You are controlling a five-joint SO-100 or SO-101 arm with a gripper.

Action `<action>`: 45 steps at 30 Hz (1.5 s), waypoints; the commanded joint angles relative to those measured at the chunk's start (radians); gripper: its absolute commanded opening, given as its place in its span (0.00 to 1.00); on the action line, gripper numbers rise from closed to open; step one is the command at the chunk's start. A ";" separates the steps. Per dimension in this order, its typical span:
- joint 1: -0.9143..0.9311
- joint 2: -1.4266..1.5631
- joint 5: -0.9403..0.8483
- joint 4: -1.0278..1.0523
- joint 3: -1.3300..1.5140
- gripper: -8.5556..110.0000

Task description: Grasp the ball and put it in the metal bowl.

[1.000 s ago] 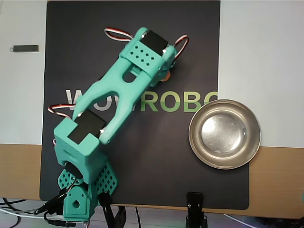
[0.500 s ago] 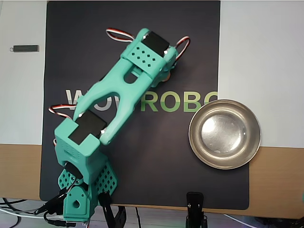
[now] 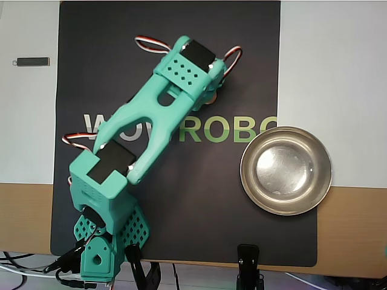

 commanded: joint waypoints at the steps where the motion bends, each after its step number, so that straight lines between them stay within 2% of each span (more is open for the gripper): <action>1: -0.002 0.017 0.002 -0.002 -0.012 0.29; 19: 0.000 0.144 0.011 0.014 -0.012 0.29; 35: -0.002 0.341 0.012 0.133 -0.020 0.30; 45: -0.003 0.337 0.012 0.295 -0.196 0.30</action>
